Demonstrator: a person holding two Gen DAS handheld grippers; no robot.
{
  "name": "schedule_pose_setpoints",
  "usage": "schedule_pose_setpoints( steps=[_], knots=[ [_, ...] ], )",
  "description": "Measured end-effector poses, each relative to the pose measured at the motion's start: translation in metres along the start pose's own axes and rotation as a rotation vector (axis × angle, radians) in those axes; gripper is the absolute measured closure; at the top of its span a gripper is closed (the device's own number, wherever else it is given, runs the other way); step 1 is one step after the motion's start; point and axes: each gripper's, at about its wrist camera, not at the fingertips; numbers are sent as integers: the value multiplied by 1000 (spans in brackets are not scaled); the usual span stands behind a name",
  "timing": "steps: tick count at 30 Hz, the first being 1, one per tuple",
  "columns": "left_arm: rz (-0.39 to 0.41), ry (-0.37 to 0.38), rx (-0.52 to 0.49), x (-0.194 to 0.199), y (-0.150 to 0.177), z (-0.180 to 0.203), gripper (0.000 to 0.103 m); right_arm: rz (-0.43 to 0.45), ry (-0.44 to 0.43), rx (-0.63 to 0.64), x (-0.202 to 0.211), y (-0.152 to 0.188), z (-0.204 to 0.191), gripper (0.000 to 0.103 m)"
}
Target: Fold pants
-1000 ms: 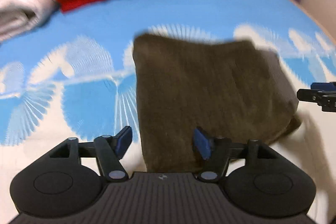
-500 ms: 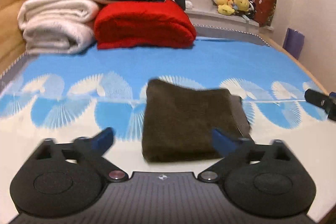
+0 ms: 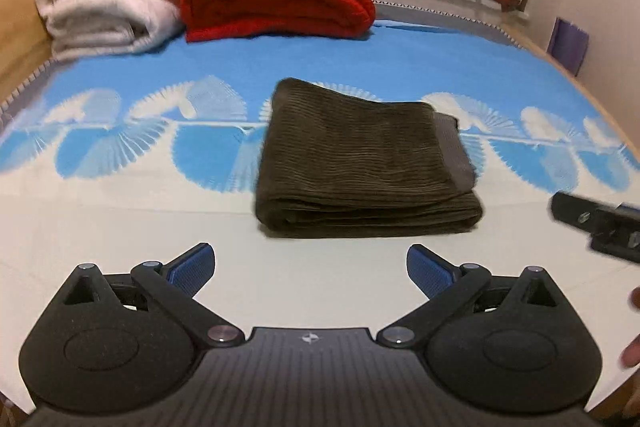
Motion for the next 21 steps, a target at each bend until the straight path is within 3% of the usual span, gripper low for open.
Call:
schedule_pose_setpoints(
  steps=[3,21],
  knots=[
    [1,-27,-10,-3,0,7,1,-11,14,-4,-2,8,-7,1],
    [0,-25,-11,-17,-9,17,1,-49,22,111,-13,6,-21,1]
  ],
)
Point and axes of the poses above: each gripper's, at about its wrist camera, not at the fingertips, and x roughly against the way its jaws point, z to its right, y to its underside, and after that the axes turned 14 degrees about -z, right-handed
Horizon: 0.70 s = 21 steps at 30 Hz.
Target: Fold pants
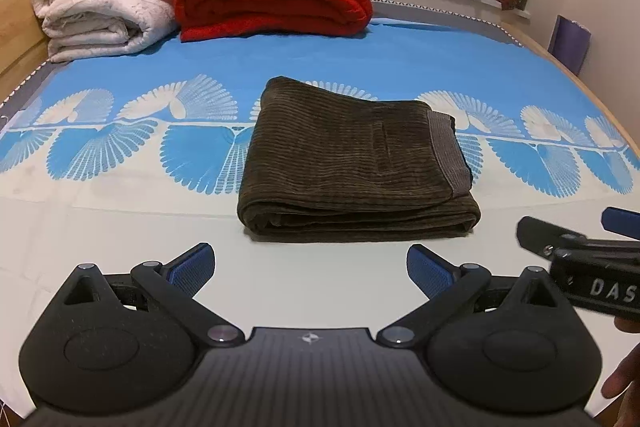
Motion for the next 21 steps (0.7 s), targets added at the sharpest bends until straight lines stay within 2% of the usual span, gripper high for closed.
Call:
schedule_pose_setpoints(
  steps=[21],
  knots=[
    [-4,-7,-2,-2,0,-4,1,8,-1,24,2,0,-5,1]
  ],
)
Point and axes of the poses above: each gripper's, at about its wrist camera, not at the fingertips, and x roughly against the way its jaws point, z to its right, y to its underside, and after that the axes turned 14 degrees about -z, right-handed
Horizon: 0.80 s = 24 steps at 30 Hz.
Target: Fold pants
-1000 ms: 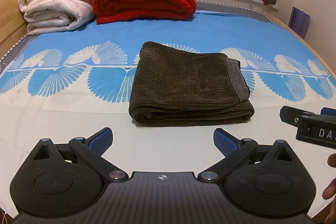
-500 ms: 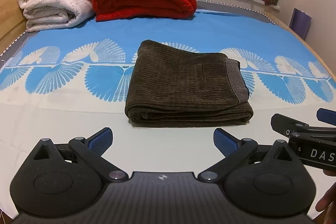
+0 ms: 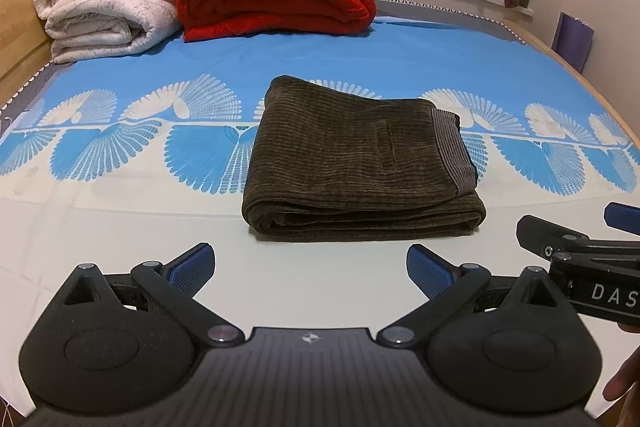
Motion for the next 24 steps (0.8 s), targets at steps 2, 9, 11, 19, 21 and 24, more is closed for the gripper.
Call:
schedule_pose_setpoints(
  steps=[2,9,11,19,21,24],
  knots=[
    [0,-2,-1,0,0,0,1,1,0,0,0,0,-1,1],
    [0,-2,-1,0,0,-1,1,-1,-1,0,0,0,-1,1],
    [-1,-3,-1,0,0,-2,1,0,-1,1,0,0,-2,1],
    [-3,-3,-1,0,0,-2,1,-1,1,2,0,0,-2,1],
    [-2,-3,-2,0,0,-2,1,-3,0,0,0,0,-2,1],
    [-5,-3,-2,0,0,-3,1,-3,-1,2,-1,-1,-2,1]
  ],
)
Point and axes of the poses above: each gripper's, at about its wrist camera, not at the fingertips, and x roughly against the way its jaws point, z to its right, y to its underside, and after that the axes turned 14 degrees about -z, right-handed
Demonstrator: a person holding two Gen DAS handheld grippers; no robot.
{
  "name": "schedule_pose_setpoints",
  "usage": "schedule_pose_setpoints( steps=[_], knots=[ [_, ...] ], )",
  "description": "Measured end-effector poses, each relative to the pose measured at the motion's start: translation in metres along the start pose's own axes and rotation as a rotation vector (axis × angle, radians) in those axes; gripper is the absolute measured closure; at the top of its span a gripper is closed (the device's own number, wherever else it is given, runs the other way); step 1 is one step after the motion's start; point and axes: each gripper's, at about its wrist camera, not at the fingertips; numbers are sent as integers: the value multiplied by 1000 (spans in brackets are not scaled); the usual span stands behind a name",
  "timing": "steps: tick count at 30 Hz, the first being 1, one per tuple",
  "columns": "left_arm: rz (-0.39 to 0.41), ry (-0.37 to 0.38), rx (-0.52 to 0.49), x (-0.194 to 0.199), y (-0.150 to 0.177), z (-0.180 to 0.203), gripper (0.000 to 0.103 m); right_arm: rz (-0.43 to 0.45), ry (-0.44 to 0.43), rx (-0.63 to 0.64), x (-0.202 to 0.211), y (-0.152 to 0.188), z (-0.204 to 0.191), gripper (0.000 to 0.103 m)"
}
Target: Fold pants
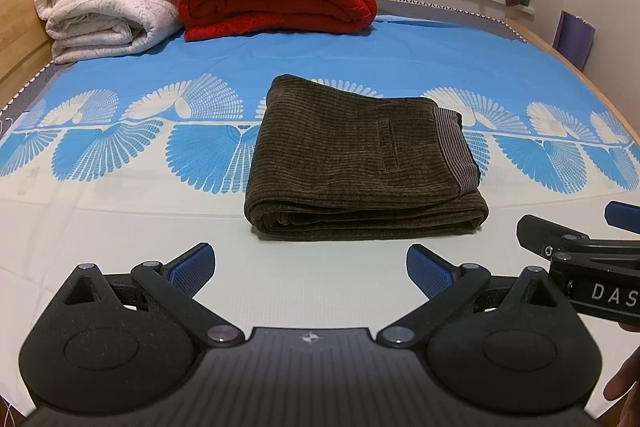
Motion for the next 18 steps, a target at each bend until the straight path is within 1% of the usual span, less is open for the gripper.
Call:
schedule_pose_setpoints(
  steps=[18],
  knots=[
    [4,-2,-4,-1,0,0,1,-5,-5,2,-1,0,0,1]
  ],
)
Point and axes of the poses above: each gripper's, at about its wrist camera, not at the fingertips, and x roughly against the way its jaws point, z to its right, y to its underside, and after that the axes turned 14 degrees about -z, right-handed
